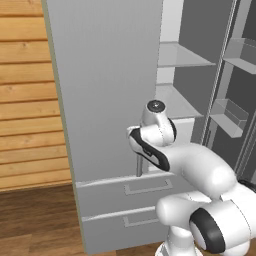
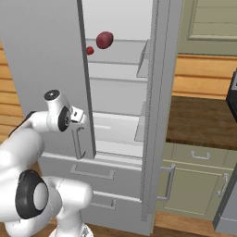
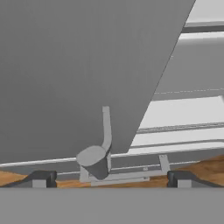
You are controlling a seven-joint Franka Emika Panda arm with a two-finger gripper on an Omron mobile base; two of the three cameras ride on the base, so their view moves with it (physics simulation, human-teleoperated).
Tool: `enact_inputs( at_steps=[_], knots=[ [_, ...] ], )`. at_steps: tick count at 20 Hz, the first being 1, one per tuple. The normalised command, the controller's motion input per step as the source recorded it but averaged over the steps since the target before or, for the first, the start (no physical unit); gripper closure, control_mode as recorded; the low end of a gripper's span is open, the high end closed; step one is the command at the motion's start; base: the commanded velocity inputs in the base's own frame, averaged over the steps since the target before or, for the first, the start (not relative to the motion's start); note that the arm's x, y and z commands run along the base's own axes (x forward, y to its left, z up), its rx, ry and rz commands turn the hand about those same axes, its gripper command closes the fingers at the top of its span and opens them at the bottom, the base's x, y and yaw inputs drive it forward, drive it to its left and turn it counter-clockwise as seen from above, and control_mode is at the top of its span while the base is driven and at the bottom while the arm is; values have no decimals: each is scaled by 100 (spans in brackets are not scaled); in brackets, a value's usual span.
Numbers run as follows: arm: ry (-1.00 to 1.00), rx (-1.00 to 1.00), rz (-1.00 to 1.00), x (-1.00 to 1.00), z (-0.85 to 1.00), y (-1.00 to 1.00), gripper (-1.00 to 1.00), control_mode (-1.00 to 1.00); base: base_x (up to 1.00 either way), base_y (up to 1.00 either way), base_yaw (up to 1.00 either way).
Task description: Take the strawberry from the fridge and place it on top of the pancake, located on the dining counter.
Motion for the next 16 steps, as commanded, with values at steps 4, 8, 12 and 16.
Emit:
enact_inputs(
  at_steps=[4,8,12,16],
  knots=[
    [0,-1,-16,24,-24,2,-100,-100,0,0,0],
    [-3,-3,-9,6,-36,2,-100,-100,0,0,0],
    [0,0,0,9,-23,0,-100,-100,0,0,0],
    [0,0,1,23,0,-13,-100,-100,0,0,0]
  ],
)
